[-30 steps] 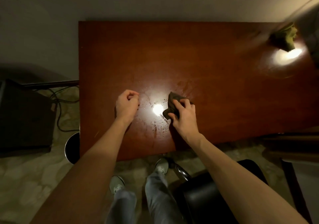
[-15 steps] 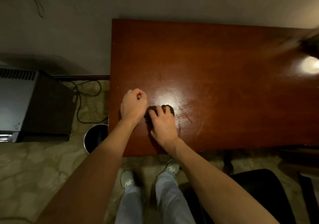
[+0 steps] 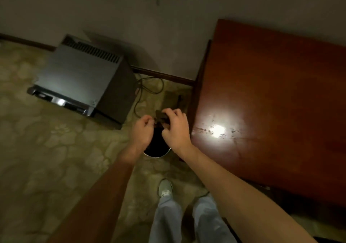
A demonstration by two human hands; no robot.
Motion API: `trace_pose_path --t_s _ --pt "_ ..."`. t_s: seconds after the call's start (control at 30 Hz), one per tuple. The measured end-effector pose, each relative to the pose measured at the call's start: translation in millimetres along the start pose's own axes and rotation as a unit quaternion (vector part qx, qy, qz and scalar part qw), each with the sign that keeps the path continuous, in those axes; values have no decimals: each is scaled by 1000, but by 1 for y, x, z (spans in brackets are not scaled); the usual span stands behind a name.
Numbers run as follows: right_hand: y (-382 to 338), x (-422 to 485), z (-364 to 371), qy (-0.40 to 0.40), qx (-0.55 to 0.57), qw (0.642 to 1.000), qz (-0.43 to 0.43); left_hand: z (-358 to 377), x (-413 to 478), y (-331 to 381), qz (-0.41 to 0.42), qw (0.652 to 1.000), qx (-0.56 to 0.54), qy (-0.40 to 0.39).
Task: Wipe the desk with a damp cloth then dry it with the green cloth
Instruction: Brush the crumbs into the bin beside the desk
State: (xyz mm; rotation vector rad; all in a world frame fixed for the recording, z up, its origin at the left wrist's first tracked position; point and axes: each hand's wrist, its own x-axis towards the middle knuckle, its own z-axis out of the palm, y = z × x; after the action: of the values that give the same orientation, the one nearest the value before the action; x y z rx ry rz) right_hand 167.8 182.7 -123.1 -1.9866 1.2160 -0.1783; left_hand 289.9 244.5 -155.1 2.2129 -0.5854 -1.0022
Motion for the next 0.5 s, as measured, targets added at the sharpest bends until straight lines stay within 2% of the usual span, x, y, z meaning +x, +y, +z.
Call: trace_pose_path --t_s 0.03,0.1,0.2,0.27,0.37,0.5 --pt "-11 6 16 -1 47 999 24 -5 3 -6 -47 996 -77 -23" --pt "-26 18 52 4 130 989 76 -12 12 -22 -144 965 -214 -40" --pt "-22 33 108 18 178 974 142 -17 27 -60 -219 920 -317 -77" --pt "-1 40 146 12 168 969 181 -9 44 -102 -214 914 -328 -101" --pt "46 51 206 -16 129 971 203 21 78 -168 -177 936 -281 -112" --pt "110 69 277 -80 94 964 237 78 123 -253 -144 971 -178 -62"
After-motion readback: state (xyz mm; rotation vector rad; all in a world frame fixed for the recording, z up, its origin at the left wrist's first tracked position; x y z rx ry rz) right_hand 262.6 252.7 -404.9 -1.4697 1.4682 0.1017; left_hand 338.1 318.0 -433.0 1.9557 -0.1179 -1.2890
